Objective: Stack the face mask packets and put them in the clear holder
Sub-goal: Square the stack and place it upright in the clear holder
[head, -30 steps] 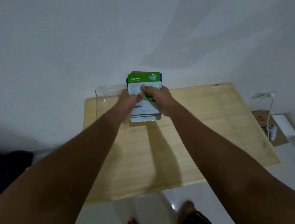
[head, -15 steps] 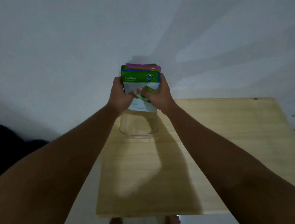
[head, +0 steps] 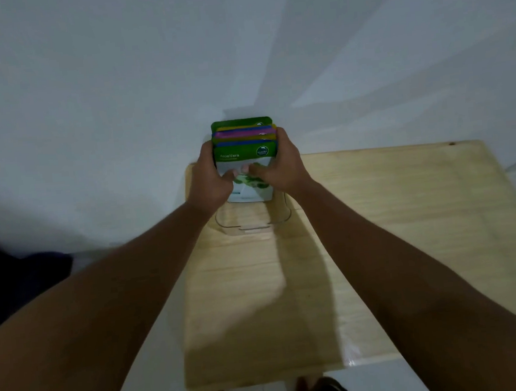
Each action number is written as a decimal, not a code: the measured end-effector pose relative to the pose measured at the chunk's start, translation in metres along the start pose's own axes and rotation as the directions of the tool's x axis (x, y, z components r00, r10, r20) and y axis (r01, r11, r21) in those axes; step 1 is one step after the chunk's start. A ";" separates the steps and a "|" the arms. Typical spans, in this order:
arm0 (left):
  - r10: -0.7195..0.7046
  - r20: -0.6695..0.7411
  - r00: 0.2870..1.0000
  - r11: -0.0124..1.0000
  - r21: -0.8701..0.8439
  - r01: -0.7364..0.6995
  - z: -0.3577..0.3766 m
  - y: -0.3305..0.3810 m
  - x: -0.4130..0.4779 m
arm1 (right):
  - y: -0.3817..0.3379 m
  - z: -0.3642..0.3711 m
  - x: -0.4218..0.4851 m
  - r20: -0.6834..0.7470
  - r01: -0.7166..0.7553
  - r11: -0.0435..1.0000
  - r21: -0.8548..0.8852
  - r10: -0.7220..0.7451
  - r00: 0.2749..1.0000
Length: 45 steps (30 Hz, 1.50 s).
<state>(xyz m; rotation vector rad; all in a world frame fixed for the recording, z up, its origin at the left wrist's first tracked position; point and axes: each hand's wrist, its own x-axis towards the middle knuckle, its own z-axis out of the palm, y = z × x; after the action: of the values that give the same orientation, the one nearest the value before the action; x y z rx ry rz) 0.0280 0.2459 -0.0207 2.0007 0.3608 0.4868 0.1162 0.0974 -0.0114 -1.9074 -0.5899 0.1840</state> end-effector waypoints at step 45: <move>-0.069 -0.016 0.997 0.984 0.162 0.071 0.019 -0.013 0.007 | 0.010 0.021 -0.013 -0.306 -0.072 0.994 -0.077 0.045 0.951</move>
<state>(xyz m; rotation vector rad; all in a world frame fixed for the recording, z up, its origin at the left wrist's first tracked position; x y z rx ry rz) 0.0425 0.2399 -0.0386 2.1357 0.4894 0.4351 0.0999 0.1056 -0.0309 -1.9893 -0.3373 -0.1000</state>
